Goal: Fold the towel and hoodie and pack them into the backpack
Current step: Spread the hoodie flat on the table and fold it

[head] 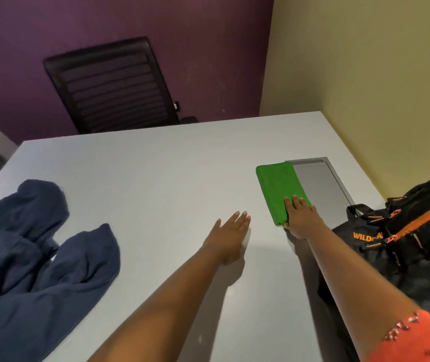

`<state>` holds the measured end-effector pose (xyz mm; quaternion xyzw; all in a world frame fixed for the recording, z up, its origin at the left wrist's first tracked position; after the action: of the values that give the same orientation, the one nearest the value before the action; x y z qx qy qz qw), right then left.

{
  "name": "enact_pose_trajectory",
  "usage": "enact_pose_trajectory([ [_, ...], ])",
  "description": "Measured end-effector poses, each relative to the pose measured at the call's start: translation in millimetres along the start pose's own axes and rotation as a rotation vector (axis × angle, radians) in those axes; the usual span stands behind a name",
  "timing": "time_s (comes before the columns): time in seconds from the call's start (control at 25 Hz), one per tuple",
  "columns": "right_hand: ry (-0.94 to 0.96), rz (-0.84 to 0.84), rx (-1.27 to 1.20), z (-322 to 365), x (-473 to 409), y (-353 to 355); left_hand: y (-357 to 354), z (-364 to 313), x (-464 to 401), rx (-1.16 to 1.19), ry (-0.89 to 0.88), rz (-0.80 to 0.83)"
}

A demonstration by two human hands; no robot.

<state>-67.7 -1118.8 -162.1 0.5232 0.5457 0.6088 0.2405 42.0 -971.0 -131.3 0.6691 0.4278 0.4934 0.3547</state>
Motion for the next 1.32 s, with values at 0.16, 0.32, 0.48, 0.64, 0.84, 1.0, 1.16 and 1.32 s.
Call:
enact_pose_trajectory([
  [0.16,0.002,-0.155,-0.02,39,30,29,2,33,55,-0.062,0.158,-0.042],
  [0.32,0.16,-0.34,-0.151,119,88,56,11,61,129,-0.047,0.31,-0.199],
  [0.48,0.39,-0.389,-0.134,208,163,51,7,92,213,-0.06,0.461,-0.297],
  [0.64,0.606,-0.314,-0.032,271,219,36,-27,134,315,-0.055,0.769,-0.324],
  [0.84,0.719,-0.114,-0.112,326,253,8,-75,164,442,0.305,1.322,-0.674],
  [1.0,0.776,-0.037,-0.079,359,275,-13,-113,181,467,0.346,1.275,-0.528],
  [1.16,0.82,-0.102,-0.141,391,288,-17,-136,186,454,0.136,0.968,-0.32],
  [1.32,0.756,-0.063,-0.197,416,292,-15,-156,195,463,-0.075,0.852,-0.2],
])
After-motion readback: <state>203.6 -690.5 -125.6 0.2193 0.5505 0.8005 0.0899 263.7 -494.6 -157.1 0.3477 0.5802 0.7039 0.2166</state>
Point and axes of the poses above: each hand's wrist, its own x-axis away from the middle knuckle, its own y-axis out of the back of the hand, z = x × y, the point moved 8 cm from there along -x, towards the middle knuckle, and after that the axes turned 13 degrees about -y, right-handed, at the moved point
